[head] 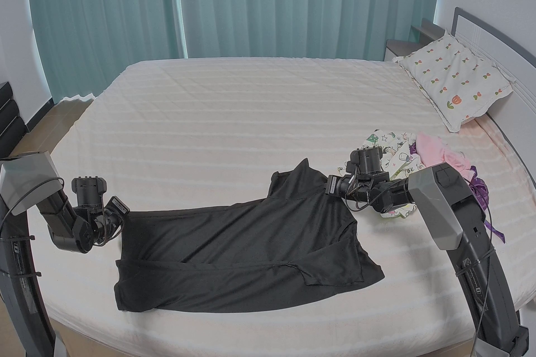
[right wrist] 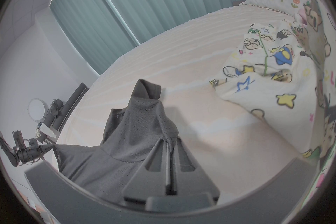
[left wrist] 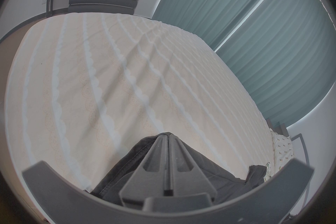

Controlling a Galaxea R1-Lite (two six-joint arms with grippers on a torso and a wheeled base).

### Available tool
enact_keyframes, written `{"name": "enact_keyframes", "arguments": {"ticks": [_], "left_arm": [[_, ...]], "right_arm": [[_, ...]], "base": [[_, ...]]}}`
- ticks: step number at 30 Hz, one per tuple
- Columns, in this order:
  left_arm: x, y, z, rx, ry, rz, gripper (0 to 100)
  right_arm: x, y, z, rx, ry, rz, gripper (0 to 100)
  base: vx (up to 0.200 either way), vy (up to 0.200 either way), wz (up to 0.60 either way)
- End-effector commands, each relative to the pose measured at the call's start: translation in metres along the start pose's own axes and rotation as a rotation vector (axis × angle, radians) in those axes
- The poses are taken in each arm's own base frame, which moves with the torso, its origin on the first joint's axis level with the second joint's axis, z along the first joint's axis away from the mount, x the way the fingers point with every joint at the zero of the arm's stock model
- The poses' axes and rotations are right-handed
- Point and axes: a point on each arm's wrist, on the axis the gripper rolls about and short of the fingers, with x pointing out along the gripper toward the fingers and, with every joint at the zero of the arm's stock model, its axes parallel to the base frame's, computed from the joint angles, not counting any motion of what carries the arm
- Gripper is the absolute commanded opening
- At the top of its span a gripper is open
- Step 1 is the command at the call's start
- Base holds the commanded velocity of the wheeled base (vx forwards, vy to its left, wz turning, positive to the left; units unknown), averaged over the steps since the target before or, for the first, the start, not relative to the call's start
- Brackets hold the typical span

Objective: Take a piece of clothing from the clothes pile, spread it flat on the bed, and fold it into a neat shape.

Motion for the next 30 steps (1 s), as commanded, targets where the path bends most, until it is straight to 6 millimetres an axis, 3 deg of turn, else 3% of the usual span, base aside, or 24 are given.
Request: {"name": "enact_keyframes", "arguments": {"ticks": [1, 8, 15, 23, 24, 30], "left_arm": [[0.0, 0.0, 0.001, -0.001, -0.003, -0.001, 0], [-0.009, -0.007, 0.01, -0.006, -0.032, -0.026, 0], [-0.017, -0.008, 0.027, -0.025, -0.08, -0.038, 0], [-0.017, -0.006, 0.027, -0.025, -0.079, -0.033, 0], [-0.017, -0.006, 0.027, -0.024, -0.078, -0.032, 0], [-0.016, -0.005, 0.026, -0.024, -0.074, -0.03, 0]], "right_arm": [[-0.008, 0.004, 0.014, 0.003, -0.027, 0.004, 0], [-0.018, 0.003, 0.019, 0.011, -0.027, -0.002, 0], [-0.013, 0.001, 0.017, 0.021, -0.087, -0.028, 0], [-0.011, 0.004, 0.012, 0.019, -0.078, -0.026, 0], [-0.011, 0.005, 0.012, 0.018, -0.08, -0.022, 100], [-0.014, 0.005, 0.018, 0.052, -0.101, -0.016, 100]], "base": [[0.0, 0.0, 0.0], [0.0, 0.0, 0.0], [0.0, 0.0, 0.0], [0.0, 0.0, 0.0], [0.0, 0.0, 0.0], [0.0, 0.0, 0.0]]}}
